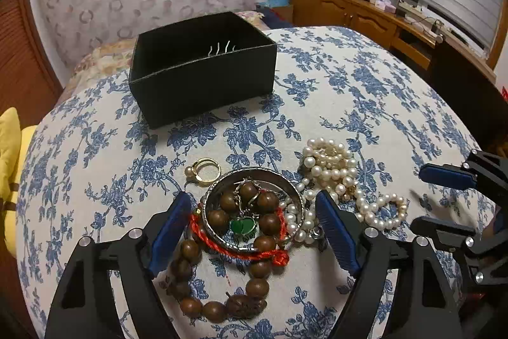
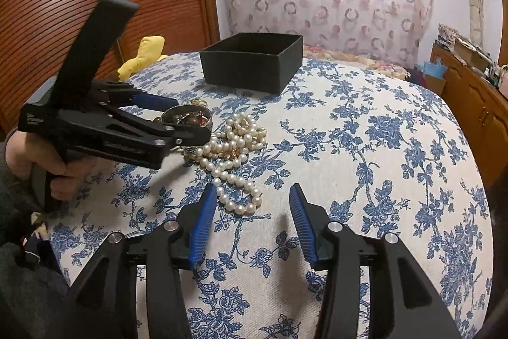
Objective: Organize jewelry
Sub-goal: 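Move both tools back from the box to the jewelry pile, then grasp the engraved silver bangle with the left tool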
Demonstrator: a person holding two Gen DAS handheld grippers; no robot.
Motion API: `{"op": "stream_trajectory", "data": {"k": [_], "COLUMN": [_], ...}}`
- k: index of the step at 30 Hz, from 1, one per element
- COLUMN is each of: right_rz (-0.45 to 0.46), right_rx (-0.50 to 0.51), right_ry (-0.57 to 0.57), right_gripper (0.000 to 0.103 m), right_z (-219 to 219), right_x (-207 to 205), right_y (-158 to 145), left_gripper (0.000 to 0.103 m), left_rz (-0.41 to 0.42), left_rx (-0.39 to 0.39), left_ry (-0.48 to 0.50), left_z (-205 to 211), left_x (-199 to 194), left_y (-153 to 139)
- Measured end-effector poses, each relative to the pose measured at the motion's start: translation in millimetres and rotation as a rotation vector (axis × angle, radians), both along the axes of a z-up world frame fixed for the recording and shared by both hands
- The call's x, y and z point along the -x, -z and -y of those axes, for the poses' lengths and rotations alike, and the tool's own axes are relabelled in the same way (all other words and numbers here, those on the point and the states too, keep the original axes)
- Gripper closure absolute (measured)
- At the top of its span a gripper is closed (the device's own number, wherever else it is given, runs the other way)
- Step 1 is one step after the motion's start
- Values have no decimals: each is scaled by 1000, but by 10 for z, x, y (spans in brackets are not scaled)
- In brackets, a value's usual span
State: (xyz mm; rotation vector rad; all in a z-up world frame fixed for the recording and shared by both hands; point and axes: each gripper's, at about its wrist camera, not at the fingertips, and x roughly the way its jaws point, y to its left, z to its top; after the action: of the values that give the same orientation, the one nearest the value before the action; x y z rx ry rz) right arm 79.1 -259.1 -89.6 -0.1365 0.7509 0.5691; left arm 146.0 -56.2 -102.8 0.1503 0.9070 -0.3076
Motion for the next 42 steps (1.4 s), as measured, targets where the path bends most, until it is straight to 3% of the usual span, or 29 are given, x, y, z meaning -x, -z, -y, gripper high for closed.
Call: {"op": "stream_trajectory", "data": {"k": [4, 6, 8, 25, 42], "right_rz": [2, 1, -2, -22, -23], "right_rx": [-7, -6, -8, 25, 45], "right_ry": [2, 1, 0, -1, -11], "right_gripper": [53, 53, 53, 53, 53], "right_z": [11, 9, 10, -55, -107], "right_x": [1, -4, -2, -66, -68], "right_y": [-4, -2, 0, 15, 28], "left_gripper": [28, 41, 45, 45, 45], "left_rz": [3, 7, 13, 115, 103], "left_rx": [0, -9, -8, 76, 82], "left_ry": [1, 0, 9, 5, -69], "left_z": [-5, -2, -4, -136, -490], "left_x": [-19, -20, 0, 350, 390], "left_y": [1, -14, -29, -283, -212]}}
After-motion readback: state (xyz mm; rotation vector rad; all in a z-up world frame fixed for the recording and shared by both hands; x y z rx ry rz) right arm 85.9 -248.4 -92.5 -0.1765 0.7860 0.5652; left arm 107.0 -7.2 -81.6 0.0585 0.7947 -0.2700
